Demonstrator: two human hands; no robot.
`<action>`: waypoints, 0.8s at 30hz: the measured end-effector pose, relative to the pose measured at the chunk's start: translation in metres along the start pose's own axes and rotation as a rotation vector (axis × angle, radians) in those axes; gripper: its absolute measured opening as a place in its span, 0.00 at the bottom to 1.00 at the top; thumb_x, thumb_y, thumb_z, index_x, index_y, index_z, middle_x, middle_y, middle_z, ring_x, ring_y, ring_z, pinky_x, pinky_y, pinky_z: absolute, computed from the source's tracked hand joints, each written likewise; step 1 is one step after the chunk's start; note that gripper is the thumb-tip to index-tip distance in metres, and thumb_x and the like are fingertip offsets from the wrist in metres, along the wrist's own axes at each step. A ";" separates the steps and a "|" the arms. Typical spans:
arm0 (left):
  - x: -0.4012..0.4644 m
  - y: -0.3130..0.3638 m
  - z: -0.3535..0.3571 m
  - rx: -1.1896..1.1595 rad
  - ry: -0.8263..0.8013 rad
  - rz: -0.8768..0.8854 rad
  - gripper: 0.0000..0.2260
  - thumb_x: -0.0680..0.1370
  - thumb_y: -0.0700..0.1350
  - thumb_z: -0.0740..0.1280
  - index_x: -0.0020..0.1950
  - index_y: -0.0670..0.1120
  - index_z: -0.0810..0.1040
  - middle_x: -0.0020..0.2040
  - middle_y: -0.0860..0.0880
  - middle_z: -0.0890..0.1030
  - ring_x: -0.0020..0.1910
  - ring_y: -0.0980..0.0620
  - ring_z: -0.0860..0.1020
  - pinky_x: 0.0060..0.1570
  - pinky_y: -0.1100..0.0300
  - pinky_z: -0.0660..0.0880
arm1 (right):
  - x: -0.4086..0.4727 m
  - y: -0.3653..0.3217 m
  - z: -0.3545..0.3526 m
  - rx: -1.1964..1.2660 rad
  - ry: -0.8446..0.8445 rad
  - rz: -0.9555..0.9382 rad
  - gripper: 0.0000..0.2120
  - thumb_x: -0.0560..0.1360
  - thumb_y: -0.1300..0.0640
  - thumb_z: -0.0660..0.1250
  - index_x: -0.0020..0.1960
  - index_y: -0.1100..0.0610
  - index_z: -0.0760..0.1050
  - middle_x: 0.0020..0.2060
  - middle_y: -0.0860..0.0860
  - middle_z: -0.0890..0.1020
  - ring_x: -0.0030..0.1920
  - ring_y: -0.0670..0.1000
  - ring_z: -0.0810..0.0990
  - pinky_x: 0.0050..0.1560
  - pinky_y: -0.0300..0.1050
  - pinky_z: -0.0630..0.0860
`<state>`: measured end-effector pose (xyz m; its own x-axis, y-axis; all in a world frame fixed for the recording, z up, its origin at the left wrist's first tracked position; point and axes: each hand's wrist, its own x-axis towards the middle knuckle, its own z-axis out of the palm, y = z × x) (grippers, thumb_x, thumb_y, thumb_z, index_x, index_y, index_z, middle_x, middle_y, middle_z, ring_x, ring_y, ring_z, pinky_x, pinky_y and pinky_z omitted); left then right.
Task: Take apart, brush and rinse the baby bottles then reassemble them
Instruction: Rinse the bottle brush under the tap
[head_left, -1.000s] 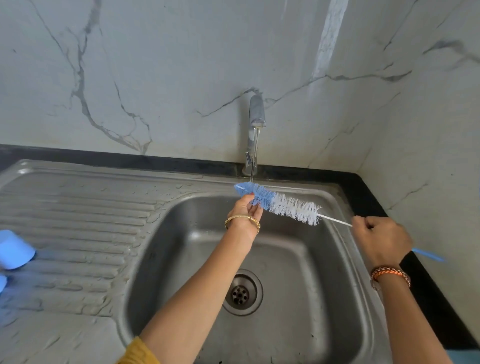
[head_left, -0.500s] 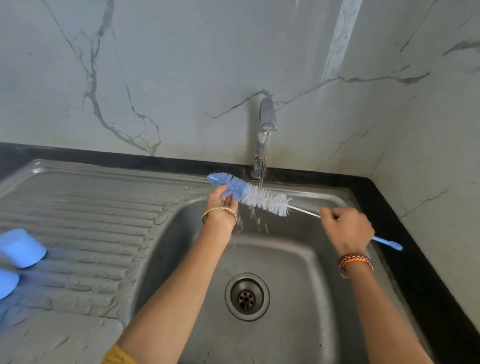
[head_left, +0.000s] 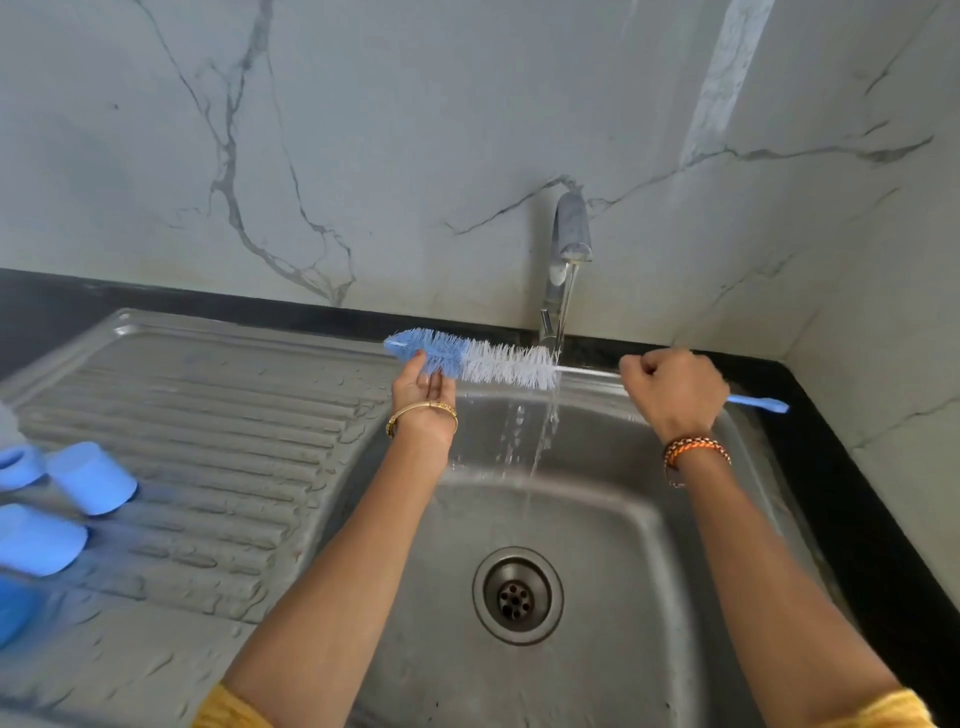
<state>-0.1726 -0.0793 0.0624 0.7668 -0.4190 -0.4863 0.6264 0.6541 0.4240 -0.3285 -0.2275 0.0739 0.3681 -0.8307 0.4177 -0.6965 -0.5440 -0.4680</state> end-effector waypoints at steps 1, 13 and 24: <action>-0.001 -0.002 0.002 0.005 -0.013 -0.005 0.03 0.77 0.38 0.65 0.43 0.42 0.74 0.41 0.49 0.74 0.40 0.55 0.74 0.45 0.60 0.76 | 0.002 0.002 -0.002 -0.007 0.010 -0.004 0.18 0.72 0.53 0.60 0.26 0.59 0.67 0.21 0.53 0.67 0.29 0.56 0.66 0.31 0.42 0.58; -0.002 -0.030 0.023 0.053 -0.072 -0.079 0.05 0.77 0.38 0.66 0.41 0.43 0.74 0.40 0.49 0.76 0.42 0.54 0.75 0.58 0.61 0.72 | -0.003 0.040 -0.008 -0.006 0.060 0.075 0.20 0.74 0.55 0.62 0.23 0.56 0.67 0.20 0.51 0.67 0.27 0.54 0.69 0.29 0.41 0.58; 0.031 -0.023 -0.005 0.149 0.142 0.007 0.05 0.75 0.37 0.65 0.40 0.42 0.73 0.40 0.49 0.76 0.40 0.53 0.77 0.40 0.65 0.76 | -0.002 0.055 0.013 0.021 -0.422 -0.219 0.07 0.75 0.54 0.66 0.45 0.54 0.81 0.41 0.51 0.82 0.43 0.52 0.77 0.40 0.40 0.66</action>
<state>-0.1639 -0.1039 0.0342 0.7500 -0.3153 -0.5814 0.6433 0.5519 0.5306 -0.3594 -0.2568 0.0374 0.7257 -0.6697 0.1575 -0.5638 -0.7101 -0.4218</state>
